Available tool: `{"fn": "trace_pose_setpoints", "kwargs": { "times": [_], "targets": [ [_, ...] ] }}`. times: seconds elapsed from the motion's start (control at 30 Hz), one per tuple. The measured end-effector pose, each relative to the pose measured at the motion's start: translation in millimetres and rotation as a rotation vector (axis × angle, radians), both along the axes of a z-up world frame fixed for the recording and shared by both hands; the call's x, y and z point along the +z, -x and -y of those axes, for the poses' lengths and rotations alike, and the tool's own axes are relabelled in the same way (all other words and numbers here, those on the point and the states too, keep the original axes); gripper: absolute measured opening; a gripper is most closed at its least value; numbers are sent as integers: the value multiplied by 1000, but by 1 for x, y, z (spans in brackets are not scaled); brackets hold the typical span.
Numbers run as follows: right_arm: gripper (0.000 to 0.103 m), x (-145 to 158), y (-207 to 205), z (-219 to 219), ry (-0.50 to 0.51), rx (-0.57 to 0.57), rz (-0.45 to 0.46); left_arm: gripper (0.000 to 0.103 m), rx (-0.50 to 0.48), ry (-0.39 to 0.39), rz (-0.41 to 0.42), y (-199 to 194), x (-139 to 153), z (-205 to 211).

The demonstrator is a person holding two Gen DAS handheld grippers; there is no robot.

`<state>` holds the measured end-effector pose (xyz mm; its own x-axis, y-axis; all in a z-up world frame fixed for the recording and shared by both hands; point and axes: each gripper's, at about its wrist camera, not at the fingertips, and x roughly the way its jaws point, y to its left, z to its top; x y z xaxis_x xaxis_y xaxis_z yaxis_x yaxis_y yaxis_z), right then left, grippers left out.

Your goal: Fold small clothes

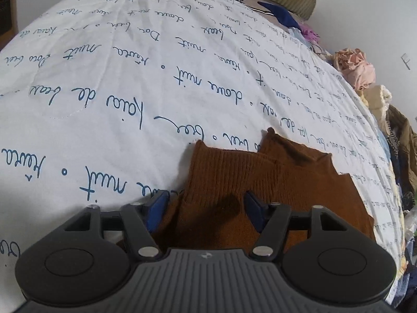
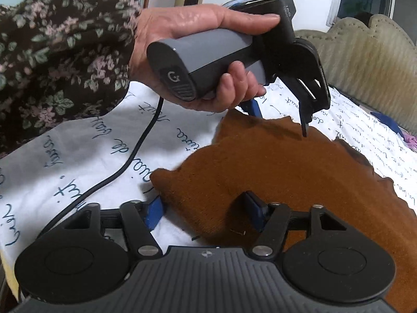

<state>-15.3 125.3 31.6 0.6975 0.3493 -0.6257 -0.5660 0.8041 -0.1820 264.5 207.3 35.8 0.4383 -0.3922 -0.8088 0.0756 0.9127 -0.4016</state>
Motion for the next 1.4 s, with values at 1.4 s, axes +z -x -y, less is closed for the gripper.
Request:
{"fn": "trace_pose_setpoints", "kwargs": {
  "times": [1.4],
  "targets": [
    [11,57,27,291,-500,-409,155,7,-101,37,81,13,88,293]
  ]
}}
